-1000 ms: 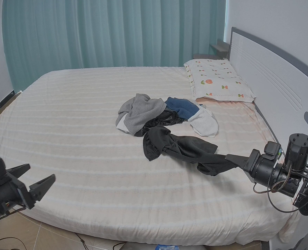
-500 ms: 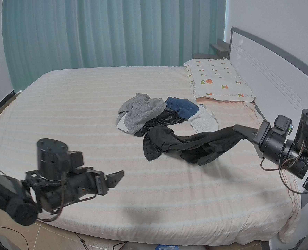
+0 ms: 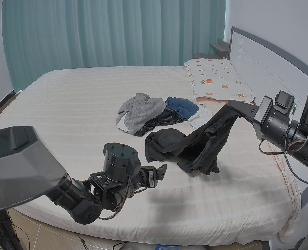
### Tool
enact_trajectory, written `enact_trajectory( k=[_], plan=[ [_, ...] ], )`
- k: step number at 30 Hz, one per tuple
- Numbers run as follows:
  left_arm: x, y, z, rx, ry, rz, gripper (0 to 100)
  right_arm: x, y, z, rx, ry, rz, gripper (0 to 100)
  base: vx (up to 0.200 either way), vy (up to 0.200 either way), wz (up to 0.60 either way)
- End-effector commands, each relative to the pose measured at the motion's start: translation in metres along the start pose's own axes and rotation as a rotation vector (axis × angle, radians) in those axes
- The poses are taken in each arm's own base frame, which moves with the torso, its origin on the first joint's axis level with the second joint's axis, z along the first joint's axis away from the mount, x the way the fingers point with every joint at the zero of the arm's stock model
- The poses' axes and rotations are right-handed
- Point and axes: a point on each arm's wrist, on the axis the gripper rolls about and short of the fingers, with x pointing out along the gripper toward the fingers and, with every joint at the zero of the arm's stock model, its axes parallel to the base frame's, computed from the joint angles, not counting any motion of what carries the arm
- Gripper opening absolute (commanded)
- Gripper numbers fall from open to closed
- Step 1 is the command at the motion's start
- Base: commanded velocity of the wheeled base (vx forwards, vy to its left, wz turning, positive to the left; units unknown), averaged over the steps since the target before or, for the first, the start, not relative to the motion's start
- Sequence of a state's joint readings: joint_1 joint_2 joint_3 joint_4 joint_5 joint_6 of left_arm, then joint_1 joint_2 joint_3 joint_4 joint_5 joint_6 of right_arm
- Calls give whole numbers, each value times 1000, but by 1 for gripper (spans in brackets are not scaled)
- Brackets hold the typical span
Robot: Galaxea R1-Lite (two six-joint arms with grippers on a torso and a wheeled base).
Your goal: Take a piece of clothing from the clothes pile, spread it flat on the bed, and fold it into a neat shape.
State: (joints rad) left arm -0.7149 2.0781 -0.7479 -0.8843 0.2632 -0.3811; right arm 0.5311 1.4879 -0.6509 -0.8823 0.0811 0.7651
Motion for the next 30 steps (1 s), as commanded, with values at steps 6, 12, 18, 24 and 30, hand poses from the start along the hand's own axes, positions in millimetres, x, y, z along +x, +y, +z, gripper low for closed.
enact_trajectory(
  k=[6, 12, 18, 24, 30],
  plan=[
    [25, -5, -10, 4, 13, -2, 100, -3, 14, -3, -1, 12, 52, 0, 0, 0, 0],
    [33, -17, -9, -7, -8, -30, 100, -14, 30, -12, 0, 52, 118, 0, 0, 0, 0],
    [38, -29, -10, 0, -27, -49, 100, -17, 38, -22, 2, 94, 156, 0, 0, 0, 0],
    [49, -27, -3, -74, -64, -19, 100, -33, 48, -20, -4, 93, 215, 0, 0, 0, 0],
    [66, -11, -10, -101, -66, 58, 100, -43, 56, -4, -5, 28, 257, 0, 0, 0, 0]
  ],
)
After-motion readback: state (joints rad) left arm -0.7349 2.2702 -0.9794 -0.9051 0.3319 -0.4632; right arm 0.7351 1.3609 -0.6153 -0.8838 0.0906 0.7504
